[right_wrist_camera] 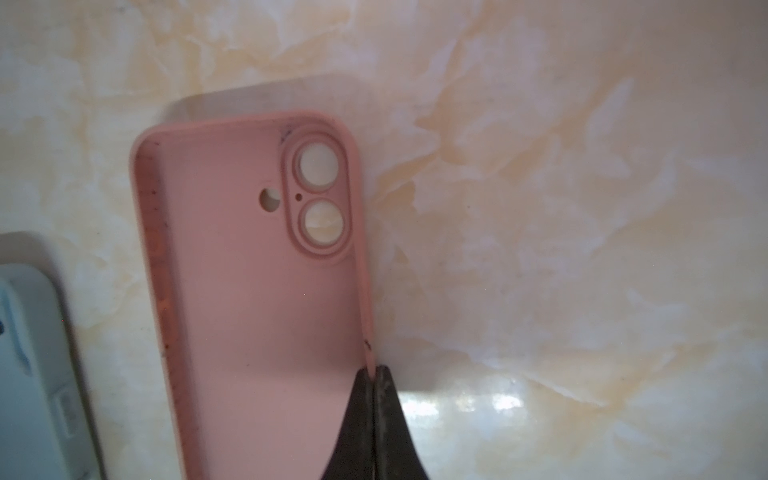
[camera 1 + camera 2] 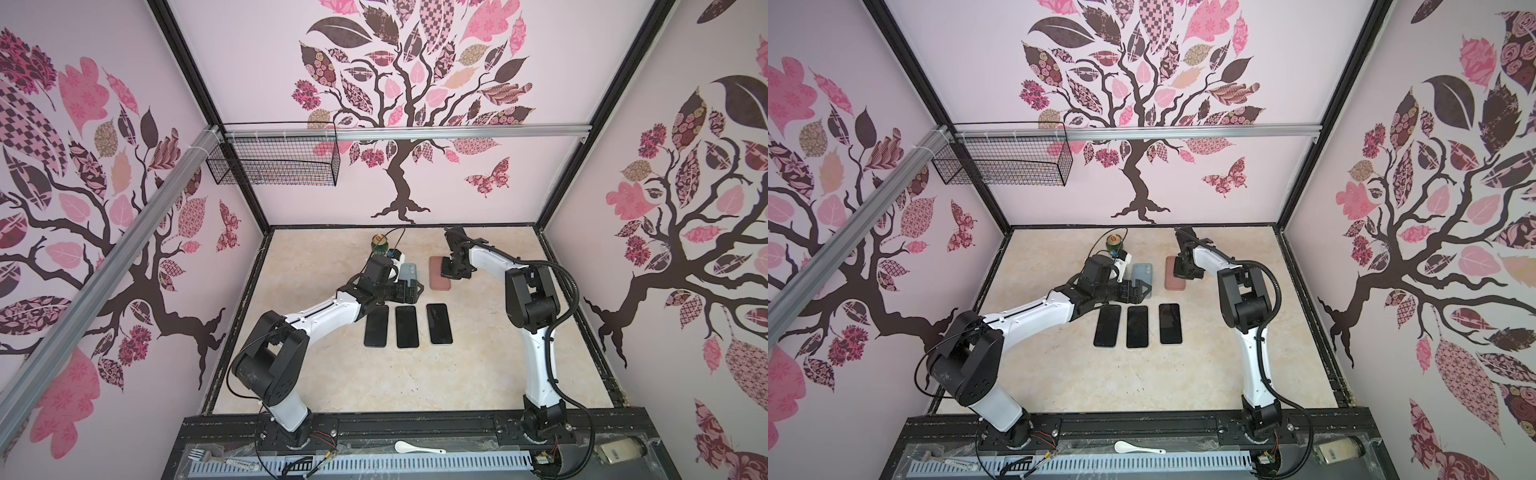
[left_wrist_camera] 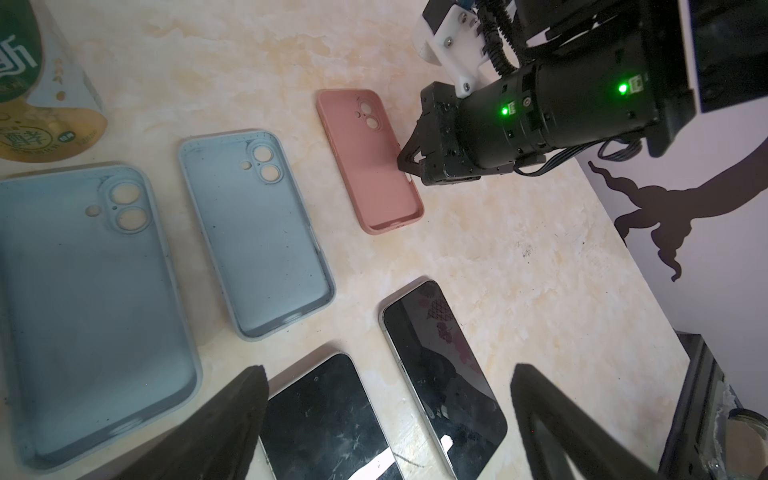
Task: Take the phone out of the phone case
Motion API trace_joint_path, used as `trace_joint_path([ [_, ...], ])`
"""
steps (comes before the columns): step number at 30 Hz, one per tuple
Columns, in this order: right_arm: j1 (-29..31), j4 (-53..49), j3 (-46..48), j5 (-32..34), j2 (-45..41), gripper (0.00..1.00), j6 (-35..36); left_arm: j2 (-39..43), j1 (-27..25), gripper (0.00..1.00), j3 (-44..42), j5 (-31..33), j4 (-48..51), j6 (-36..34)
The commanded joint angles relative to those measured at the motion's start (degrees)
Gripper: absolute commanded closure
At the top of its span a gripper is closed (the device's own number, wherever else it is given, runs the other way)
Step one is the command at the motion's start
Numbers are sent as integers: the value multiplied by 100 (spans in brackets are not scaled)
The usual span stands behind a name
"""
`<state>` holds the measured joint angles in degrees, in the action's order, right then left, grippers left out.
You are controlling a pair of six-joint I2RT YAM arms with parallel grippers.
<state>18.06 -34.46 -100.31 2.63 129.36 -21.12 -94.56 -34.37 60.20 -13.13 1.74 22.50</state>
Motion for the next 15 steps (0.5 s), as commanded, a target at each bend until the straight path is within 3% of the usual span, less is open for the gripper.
trace_joint_path([
  [1, 225, -438, 121, 62, -57, 100, 205, 161, 22, 5, -276, 51, -24, 14],
  [15, 356, -457, 483, 52, -253, 100, 47, 450, -17, 5, -527, 64, -35, 113],
])
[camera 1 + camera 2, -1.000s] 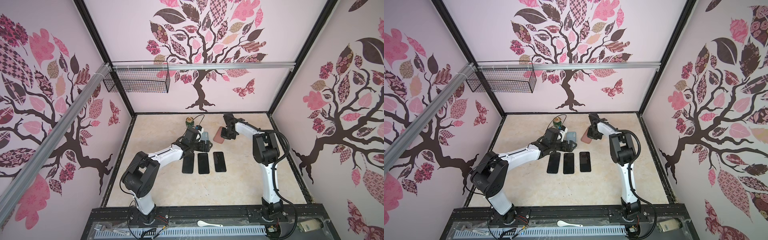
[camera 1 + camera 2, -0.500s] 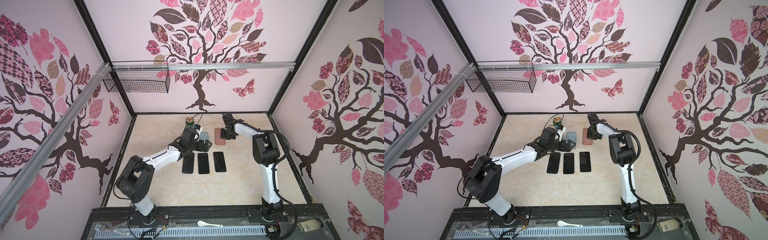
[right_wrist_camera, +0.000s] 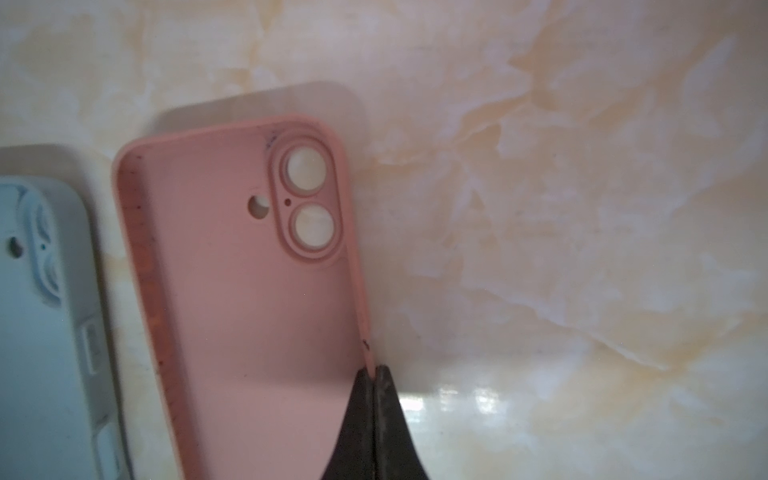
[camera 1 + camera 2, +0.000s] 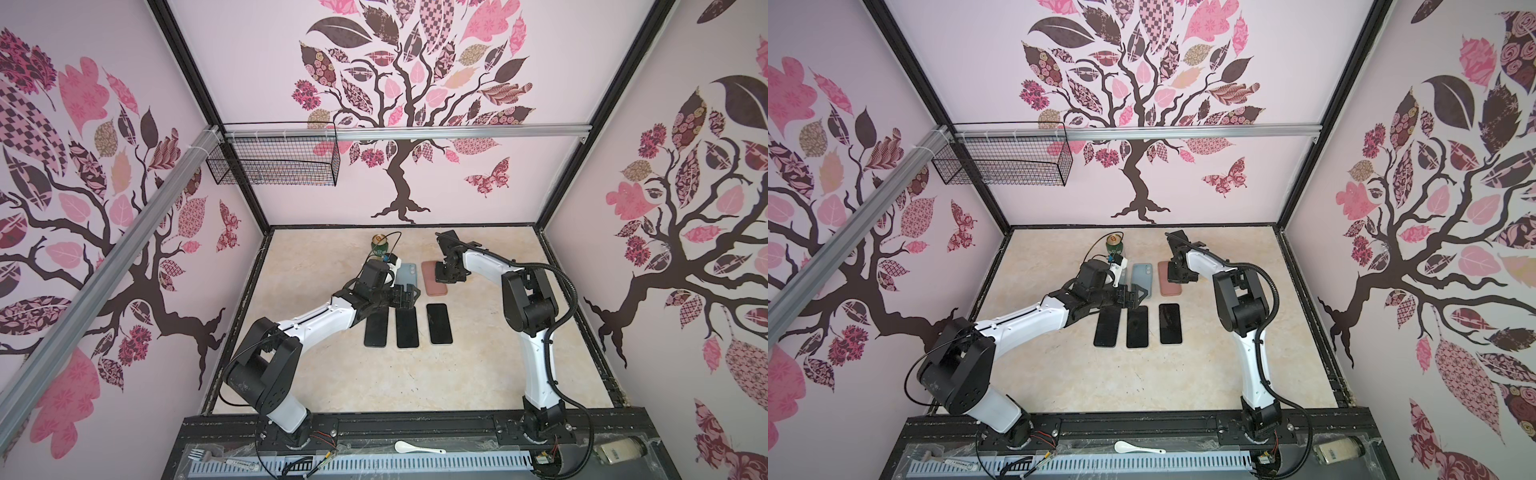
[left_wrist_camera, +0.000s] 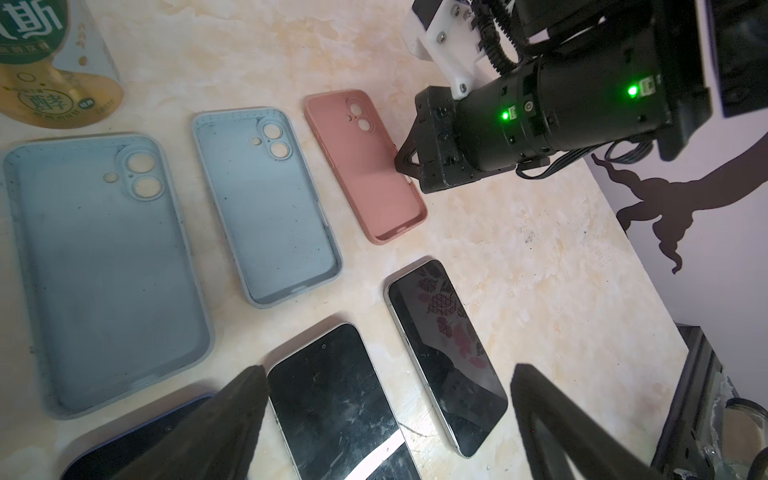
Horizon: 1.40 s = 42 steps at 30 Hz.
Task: Take the phone out of the phone case
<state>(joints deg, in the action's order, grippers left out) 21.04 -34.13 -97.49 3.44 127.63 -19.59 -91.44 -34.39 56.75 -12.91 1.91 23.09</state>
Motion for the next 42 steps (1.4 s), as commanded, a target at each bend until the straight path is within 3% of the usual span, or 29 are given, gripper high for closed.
trace_joint_path([
  [1, 52, -474, 227, -28, -93, 100, -132, 151, -30, 5, -203, 50, -51, 57],
  [9, 56, -472, 2, -137, -132, 79, -176, 578, -30, 2, -291, 645, 183, 219],
  [16, 52, -653, -332, -186, -555, 69, -185, 1424, 17, 2, -408, 1361, 659, 172],
  [20, -15, 67, 625, -158, -1755, 33, -299, 2455, 49, 2, -877, 2545, 853, 67],
  [25, -441, 2734, 3455, -239, -3801, 2, -860, 3685, 355, 2, -1862, 4349, 520, -218],
  [30, -539, 4239, 5032, 894, -4855, 1, -389, 4205, 724, 2, -2706, 5216, -276, -1423],
  [32, -539, 4562, 5361, 1579, -4995, 0, -99, 4273, 968, 2, -2968, 5172, -591, -1659],
  [34, -539, 4951, 5658, 2088, -5004, 0, 367, 4289, 1334, 2, -3291, 4651, -997, -1869],
  [36, -538, 5520, 5961, 2357, -4954, 1, 913, 4234, 1518, 2, -3600, 4472, -1477, -2055],
  [39, -545, 6310, 6367, 2477, -4785, 1, 1670, 4062, 1588, 2, -3815, 4732, -1816, -2321],
  [42, -557, 7016, 6733, 2432, -4534, 0, 2009, 3697, 1611, 2, -3952, 4850, -2187, -2705],
])
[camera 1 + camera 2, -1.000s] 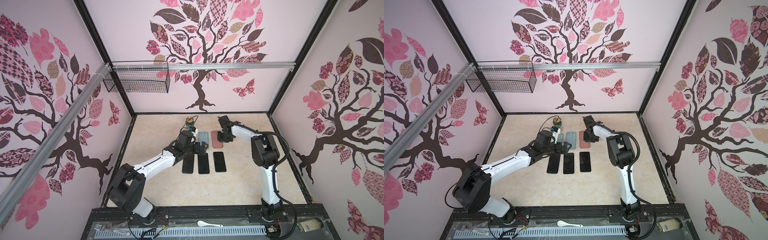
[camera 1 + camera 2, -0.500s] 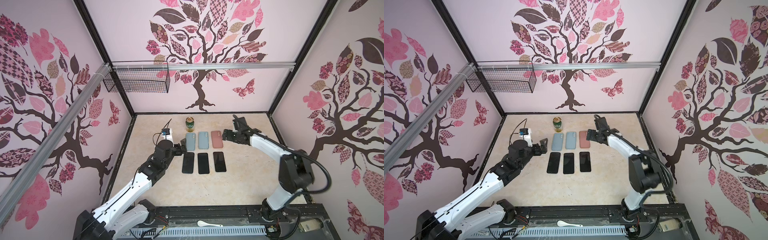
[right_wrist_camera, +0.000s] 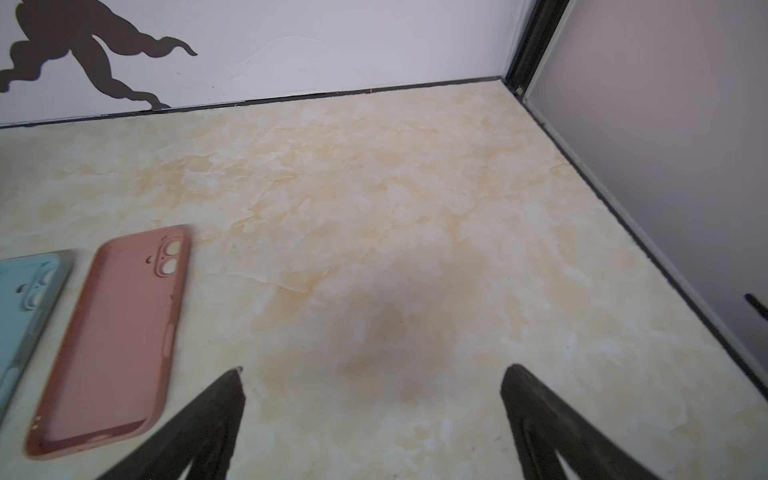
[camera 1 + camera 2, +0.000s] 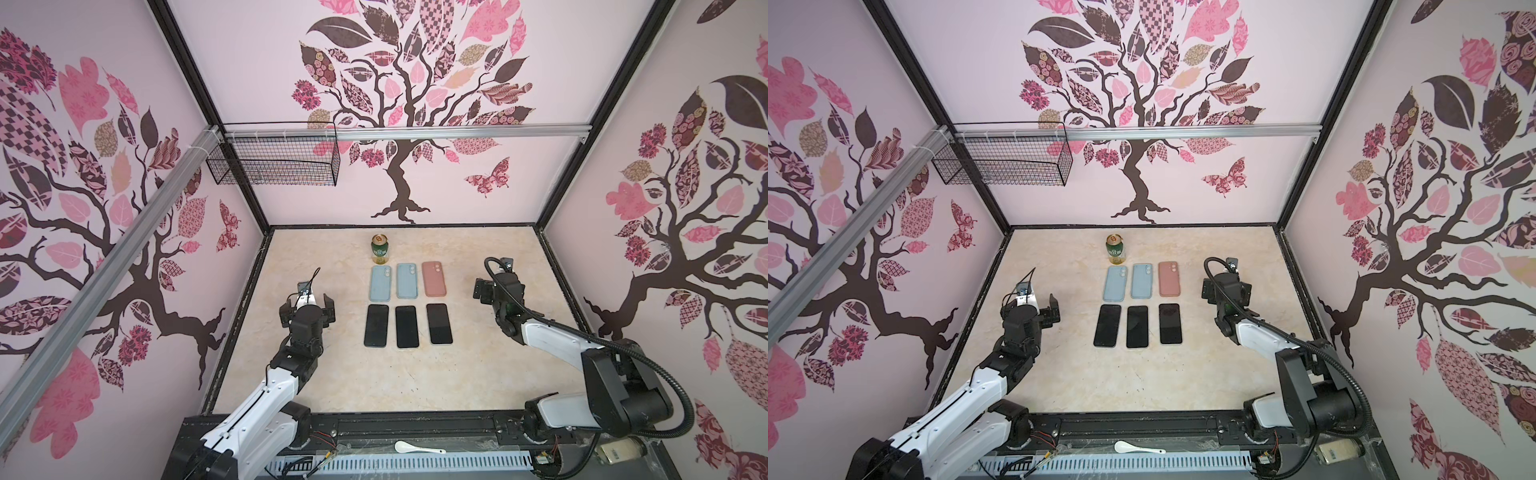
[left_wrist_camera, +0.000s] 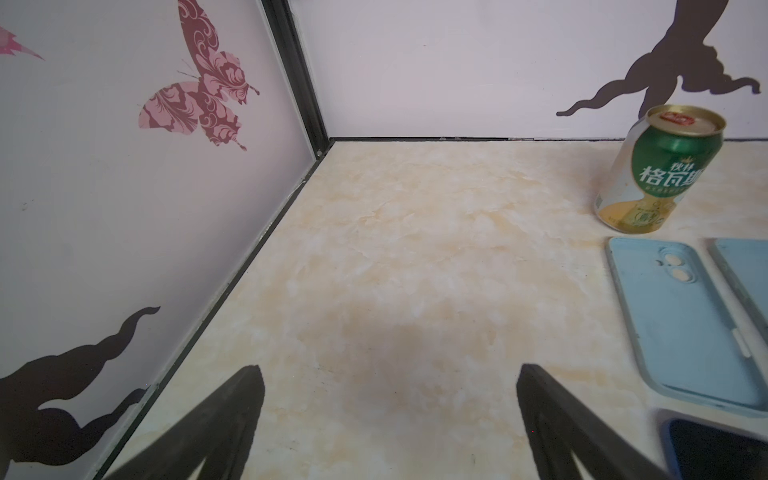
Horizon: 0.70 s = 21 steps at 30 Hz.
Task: Take the phone out of the phone case
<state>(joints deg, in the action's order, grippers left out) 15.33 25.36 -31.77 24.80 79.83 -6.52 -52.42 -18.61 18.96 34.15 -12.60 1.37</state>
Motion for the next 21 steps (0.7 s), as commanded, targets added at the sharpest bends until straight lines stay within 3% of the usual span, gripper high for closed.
trace_joint_path([
  [1, 14, 1282, 279, 188, 337, 0, 767, -384, 42, 2, -284, 216, -1058, -618],
  [5, -3, 2424, 726, -93, 735, 0, 1054, -1131, 505, 2, -583, -198, -2136, -680],
  [8, -71, 2735, 775, -159, 798, 0, 1356, -1408, 1057, 2, -551, -1456, -2572, -622],
  [12, -505, 3038, 1069, -692, 670, 1, 962, -2152, 1541, 2, -261, -2443, -3112, -510],
  [16, -896, 4332, 1764, -1066, 738, 1, 610, -2755, 1615, 2, 112, -2791, -3195, -369],
  [19, -898, 5106, 1975, -1263, 1038, 1, 727, -3418, 1634, 2, 50, -2854, -4091, -334],
  [21, -897, 5095, 1931, -1219, 1087, 1, 707, -3494, 1772, 2, 84, -3004, -3894, -213],
])
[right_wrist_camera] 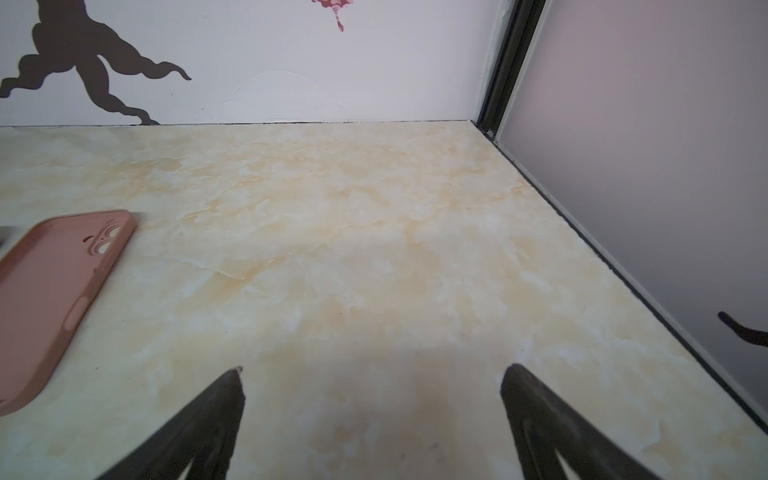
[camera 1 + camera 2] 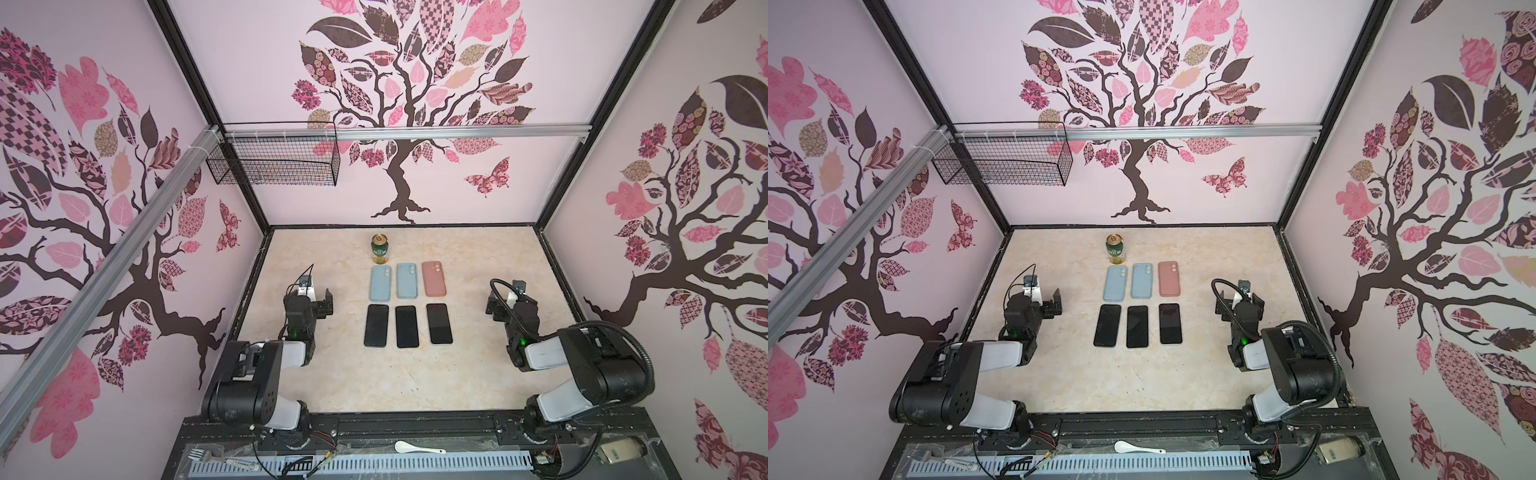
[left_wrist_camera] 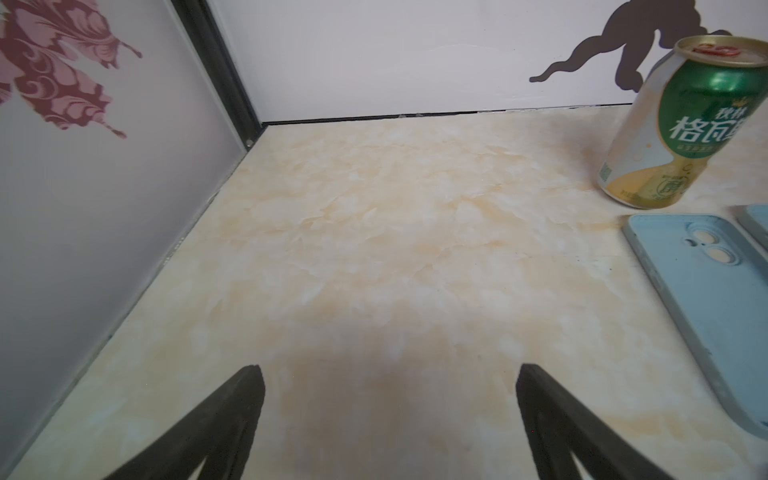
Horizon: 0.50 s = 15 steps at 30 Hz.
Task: Take the phone out of the phone case
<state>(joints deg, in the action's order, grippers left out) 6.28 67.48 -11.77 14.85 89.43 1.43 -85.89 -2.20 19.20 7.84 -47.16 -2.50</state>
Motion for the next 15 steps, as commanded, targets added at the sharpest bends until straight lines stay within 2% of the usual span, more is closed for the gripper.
trace_joint_path([
  [1, -8, 589, -181, -193, 107, 1, -146, -369, 149, 2, 84, -347, -693, 204],
  [2, -129, 279, -315, -361, 93, 1, -251, -480, 207, 2, 138, -320, -820, 281],
  [4, -375, -83, -470, -779, 46, 0, -417, -302, 450, 2, 432, -620, 127, 483],
  [6, -392, -104, -472, -818, 37, 0, -418, -465, 477, 2, 335, -636, -364, 493],
  [9, -398, -49, -450, -818, 40, 0, -416, -322, 475, 2, 362, -651, -58, 471],
  [15, -398, -48, -441, -809, 40, 0, -398, -342, 451, 2, 329, -631, -187, 411],
])
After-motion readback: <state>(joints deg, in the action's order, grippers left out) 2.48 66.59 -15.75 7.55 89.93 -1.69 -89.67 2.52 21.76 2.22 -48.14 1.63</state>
